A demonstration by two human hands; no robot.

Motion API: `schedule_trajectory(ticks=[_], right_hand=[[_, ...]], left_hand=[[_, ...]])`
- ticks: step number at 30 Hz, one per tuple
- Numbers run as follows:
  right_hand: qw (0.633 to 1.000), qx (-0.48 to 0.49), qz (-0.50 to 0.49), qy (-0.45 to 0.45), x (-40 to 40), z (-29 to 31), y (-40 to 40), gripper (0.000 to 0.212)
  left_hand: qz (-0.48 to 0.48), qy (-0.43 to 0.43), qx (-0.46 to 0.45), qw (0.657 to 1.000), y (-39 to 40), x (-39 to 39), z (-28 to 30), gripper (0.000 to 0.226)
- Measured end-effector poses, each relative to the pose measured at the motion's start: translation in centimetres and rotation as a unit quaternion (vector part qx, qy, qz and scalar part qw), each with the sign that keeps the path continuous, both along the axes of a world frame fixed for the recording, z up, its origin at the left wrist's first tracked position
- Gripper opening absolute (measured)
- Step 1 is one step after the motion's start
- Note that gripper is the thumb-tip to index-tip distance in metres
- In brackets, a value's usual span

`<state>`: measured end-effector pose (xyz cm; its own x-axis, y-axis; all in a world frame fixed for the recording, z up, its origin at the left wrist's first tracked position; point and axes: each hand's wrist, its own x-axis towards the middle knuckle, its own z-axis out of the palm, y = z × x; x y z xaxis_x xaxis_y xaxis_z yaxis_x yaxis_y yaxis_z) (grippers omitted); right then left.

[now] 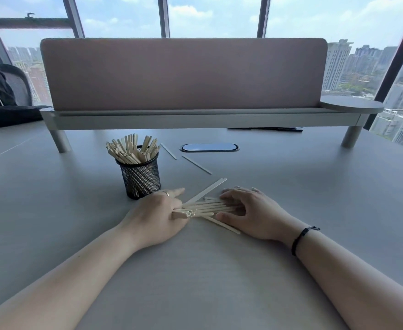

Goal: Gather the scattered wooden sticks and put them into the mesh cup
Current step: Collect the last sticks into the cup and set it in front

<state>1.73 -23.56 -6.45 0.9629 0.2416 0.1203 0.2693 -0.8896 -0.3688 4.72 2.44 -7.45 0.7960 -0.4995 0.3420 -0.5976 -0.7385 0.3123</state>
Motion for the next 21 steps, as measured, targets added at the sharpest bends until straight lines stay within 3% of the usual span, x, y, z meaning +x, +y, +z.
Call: schedule_trajectory(ticks=[4,7,9,14,17,19,21], right_hand=[[0.997,0.052,0.049,0.000,0.2,-0.1,1.3,0.043],[0.987,0.125,0.099,-0.001,0.4,-0.3,3.3,0.034],[0.980,0.168,0.109,-0.002,0.7,-0.1,3.7,0.034],[0.957,0.287,-0.030,-0.029,4.6,0.3,1.5,0.019],[0.974,0.200,-0.104,-0.002,7.8,0.4,1.5,0.033],[0.987,0.119,-0.100,0.047,9.3,0.7,2.7,0.056],[0.993,0.075,-0.065,0.058,10.6,1.2,4.6,0.063]], left_hand=[[-0.008,0.028,0.042,0.999,-0.2,-0.1,0.9,0.051],[-0.032,0.029,0.018,0.999,-0.8,0.2,0.9,0.039],[-0.037,0.038,-0.008,0.999,-0.8,0.2,0.9,0.046],[-0.013,0.050,-0.017,0.999,-0.4,0.3,0.9,0.062],[-0.011,0.040,-0.016,0.999,-0.5,0.5,0.7,0.052],[-0.008,0.032,-0.006,0.999,-0.3,0.7,0.8,0.050],[0.014,0.023,0.012,1.000,0.2,1.2,0.9,0.054]])
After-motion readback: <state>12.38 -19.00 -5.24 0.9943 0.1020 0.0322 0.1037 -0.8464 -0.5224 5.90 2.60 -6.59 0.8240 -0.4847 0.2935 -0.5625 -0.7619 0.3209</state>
